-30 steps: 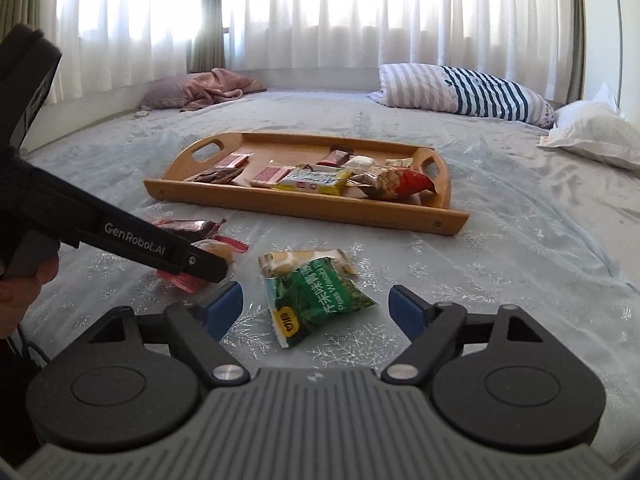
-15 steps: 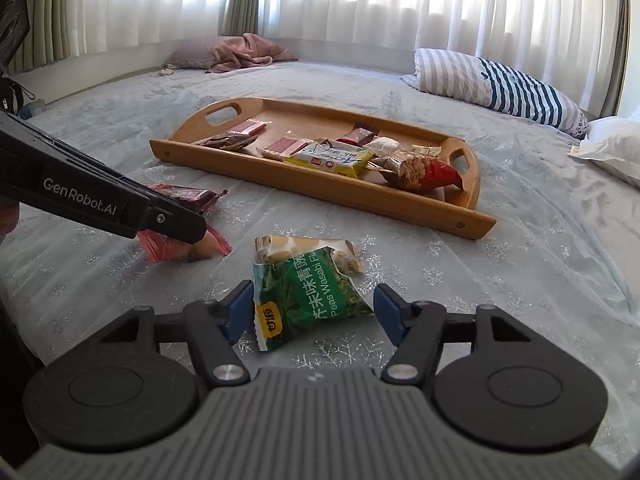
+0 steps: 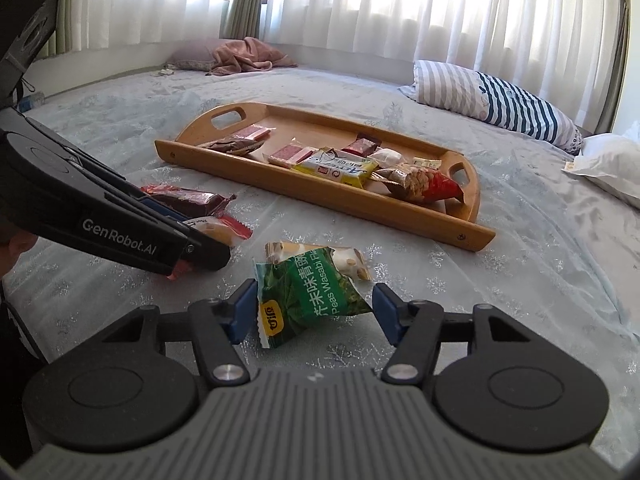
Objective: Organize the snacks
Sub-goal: 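Grasp the green pack with the right tool while the left tool carries the pink pack, then carry the pink pack with the left tool while the right tool carries the green pack to the tray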
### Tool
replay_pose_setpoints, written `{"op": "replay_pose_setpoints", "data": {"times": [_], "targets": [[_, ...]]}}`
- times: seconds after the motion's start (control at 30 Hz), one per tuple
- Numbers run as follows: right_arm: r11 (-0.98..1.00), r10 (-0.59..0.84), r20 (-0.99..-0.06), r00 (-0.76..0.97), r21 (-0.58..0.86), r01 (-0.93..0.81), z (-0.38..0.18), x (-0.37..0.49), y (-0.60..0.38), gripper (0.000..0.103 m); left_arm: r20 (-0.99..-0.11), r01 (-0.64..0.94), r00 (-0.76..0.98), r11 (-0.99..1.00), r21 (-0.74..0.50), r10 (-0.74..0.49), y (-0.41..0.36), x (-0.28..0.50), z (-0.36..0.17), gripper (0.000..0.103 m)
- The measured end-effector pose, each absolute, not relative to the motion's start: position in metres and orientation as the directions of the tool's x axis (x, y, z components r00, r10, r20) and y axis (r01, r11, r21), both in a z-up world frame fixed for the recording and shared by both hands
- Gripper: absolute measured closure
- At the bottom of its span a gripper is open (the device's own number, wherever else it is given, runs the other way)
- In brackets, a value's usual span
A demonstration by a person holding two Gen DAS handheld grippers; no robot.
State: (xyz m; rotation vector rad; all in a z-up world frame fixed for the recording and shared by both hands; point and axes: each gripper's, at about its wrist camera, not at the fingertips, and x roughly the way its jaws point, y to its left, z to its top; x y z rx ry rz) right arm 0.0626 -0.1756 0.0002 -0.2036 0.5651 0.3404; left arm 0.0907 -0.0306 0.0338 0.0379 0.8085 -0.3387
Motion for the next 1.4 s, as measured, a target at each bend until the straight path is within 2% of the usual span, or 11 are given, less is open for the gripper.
{"op": "replay_pose_setpoints", "data": {"times": [0.53,0.8,1.1,1.4], "targets": [[0.945,0.228,-0.488,0.843,-0.097,-0.312,0.031,0.085,-0.174,0.038,-0.649,0.197,0.731,0.976,-0.098,-0.213,0.005,0.124,0.077,0.075],[0.945,0.203,-0.407,0.891,-0.156,-0.286,0.049,0.112,-0.164,0.038,-0.625,0.160,0.763,0.985,-0.069,-0.168,0.023,0.156,0.098,0.075],[0.960,0.201,-0.352,0.914,-0.117,-0.256,0.063,0.148,-0.160,0.038,-0.616,0.117,0.778,0.992,-0.049,-0.122,0.033,0.186,0.110,0.075],[0.966,0.214,-0.384,0.898,-0.051,-0.253,0.063,0.181,-0.155,0.038,-0.635,0.093,0.762,0.992,-0.091,-0.129,0.044,0.215,0.113,0.075]]}}
